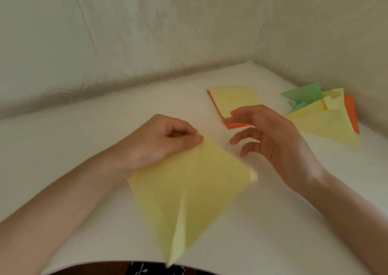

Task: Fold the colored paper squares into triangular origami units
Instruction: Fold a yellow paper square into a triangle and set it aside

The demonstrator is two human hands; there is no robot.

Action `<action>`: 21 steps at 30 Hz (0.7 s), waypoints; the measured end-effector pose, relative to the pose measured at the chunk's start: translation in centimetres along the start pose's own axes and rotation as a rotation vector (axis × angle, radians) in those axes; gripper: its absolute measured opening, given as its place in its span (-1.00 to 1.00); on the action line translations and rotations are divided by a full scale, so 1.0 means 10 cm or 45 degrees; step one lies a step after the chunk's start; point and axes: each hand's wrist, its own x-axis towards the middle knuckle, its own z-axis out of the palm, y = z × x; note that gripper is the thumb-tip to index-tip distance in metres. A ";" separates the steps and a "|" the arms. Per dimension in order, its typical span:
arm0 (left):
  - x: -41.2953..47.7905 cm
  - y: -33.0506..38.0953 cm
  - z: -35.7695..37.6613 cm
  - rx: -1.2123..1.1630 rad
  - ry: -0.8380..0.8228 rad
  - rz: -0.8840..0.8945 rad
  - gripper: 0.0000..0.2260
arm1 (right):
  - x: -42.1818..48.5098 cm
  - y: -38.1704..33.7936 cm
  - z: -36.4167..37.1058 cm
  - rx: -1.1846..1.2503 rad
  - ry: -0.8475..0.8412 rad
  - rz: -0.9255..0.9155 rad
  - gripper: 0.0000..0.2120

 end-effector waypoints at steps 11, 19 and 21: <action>0.07 -0.06 -0.02 0.222 -0.025 0.207 -0.84 | -0.03 0.15 0.02 -0.983 -0.439 -0.589 -0.81; 0.08 -0.18 0.01 0.946 0.493 0.658 -0.74 | 0.04 0.19 -0.12 -1.366 -0.381 -0.803 -0.81; -0.02 -0.16 0.01 0.890 0.378 0.727 -0.70 | 0.04 0.20 -0.13 -1.424 -0.336 -0.827 -0.80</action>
